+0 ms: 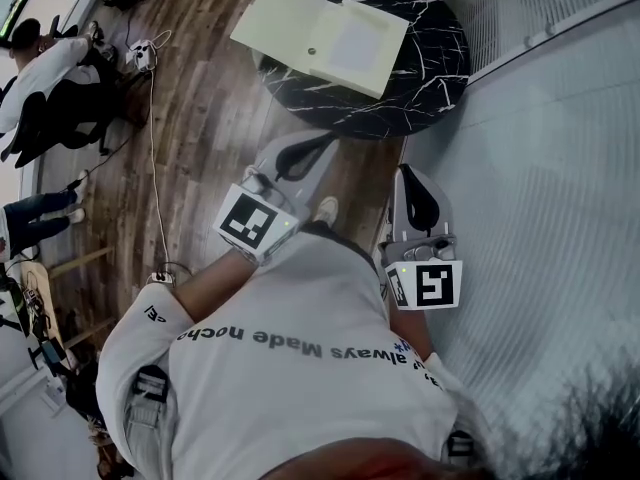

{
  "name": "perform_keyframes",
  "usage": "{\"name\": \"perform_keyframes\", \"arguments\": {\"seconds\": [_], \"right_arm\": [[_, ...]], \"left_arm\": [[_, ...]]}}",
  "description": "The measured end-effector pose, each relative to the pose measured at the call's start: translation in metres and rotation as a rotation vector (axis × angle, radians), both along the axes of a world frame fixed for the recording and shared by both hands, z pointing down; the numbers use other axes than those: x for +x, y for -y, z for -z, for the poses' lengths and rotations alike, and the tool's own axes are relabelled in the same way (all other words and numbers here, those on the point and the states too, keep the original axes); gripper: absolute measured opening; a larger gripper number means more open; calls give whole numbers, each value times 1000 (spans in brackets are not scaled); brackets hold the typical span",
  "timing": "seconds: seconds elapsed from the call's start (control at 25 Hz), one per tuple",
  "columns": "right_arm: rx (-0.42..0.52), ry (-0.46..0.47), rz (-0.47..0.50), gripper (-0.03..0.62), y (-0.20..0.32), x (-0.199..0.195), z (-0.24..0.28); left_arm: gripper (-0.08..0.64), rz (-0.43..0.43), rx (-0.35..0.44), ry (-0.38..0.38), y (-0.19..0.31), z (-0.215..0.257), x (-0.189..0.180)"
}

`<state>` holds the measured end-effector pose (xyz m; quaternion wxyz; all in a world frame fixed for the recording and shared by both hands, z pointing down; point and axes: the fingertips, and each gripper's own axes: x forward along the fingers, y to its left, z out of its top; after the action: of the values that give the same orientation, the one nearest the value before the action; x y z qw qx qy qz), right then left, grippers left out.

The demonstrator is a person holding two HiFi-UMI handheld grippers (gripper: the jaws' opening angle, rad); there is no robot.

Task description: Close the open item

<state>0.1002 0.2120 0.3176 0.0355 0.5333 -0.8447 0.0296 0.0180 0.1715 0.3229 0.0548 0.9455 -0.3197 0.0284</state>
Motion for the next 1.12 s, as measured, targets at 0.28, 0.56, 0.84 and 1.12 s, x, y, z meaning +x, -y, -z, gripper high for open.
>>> {"name": "perform_keyframes", "arguments": {"seconds": [0.28,0.56,0.84,1.12], "right_arm": [[-13,4,28,2,21,0,-5],[-21,-3,29,2,57,-5,-9],[-41,-9,30,2,123,-15,-19],[-60,-26,32,2,210,-45,-25]], "left_arm": [[3,32,-7,3,21,-8,-2],[3,29,-17,3,55,-14,-6],[3,41,-39,1,120,-24,-20],[3,41,-78,-10,204,-34,-50]]}}
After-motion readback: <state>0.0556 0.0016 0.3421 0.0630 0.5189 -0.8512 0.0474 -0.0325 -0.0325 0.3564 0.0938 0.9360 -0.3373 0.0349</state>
